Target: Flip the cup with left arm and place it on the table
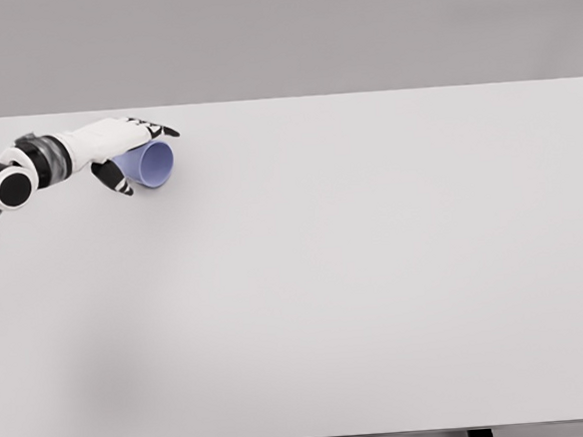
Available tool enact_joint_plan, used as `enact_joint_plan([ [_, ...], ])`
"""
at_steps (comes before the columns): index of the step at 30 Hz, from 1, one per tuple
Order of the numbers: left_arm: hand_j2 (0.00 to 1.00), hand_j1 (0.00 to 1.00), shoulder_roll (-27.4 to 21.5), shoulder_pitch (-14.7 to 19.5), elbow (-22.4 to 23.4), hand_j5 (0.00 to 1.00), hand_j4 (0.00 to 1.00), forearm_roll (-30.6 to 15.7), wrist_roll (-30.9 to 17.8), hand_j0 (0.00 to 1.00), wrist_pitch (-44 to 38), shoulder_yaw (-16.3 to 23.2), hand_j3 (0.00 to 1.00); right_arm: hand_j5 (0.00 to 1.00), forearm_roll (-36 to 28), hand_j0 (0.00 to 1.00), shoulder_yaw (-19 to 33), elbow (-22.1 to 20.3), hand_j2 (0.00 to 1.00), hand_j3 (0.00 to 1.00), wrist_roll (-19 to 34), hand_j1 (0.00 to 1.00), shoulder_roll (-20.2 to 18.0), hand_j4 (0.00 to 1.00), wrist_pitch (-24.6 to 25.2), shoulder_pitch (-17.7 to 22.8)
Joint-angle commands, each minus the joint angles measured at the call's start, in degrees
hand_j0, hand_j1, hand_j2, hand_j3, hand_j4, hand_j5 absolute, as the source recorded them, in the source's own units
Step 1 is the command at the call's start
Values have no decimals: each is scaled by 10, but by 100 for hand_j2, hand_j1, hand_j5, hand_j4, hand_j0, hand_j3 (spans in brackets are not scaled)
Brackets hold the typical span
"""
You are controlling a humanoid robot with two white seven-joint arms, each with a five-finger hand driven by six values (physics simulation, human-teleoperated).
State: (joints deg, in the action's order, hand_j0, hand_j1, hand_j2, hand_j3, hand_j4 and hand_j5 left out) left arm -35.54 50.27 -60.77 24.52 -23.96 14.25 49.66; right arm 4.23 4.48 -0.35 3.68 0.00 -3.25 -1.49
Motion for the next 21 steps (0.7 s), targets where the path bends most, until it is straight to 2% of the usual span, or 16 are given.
enact_joint_plan([
  [1,95,95,2,0,4,95,95,-1,1,95,0,0,95,100,0,100,0,0,100,100,0,100,0,100,0,0],
  [3,92,92,3,0,4,92,92,-1,1,92,0,0,92,100,0,100,0,0,100,100,0,100,0,100,0,0],
  [4,87,87,6,0,5,87,87,-1,1,87,0,0,87,100,0,100,0,0,100,100,0,100,0,100,0,0],
  [14,72,72,6,-5,5,72,72,-1,1,72,1,0,72,100,0,100,0,0,100,100,0,100,0,100,0,0],
  [16,60,60,6,-8,5,60,60,-2,1,60,1,0,60,100,0,100,0,0,100,100,0,100,0,100,0,0],
  [21,57,57,6,-8,1,57,57,-4,1,57,10,-1,57,100,0,100,0,0,100,100,0,100,0,100,0,0],
])
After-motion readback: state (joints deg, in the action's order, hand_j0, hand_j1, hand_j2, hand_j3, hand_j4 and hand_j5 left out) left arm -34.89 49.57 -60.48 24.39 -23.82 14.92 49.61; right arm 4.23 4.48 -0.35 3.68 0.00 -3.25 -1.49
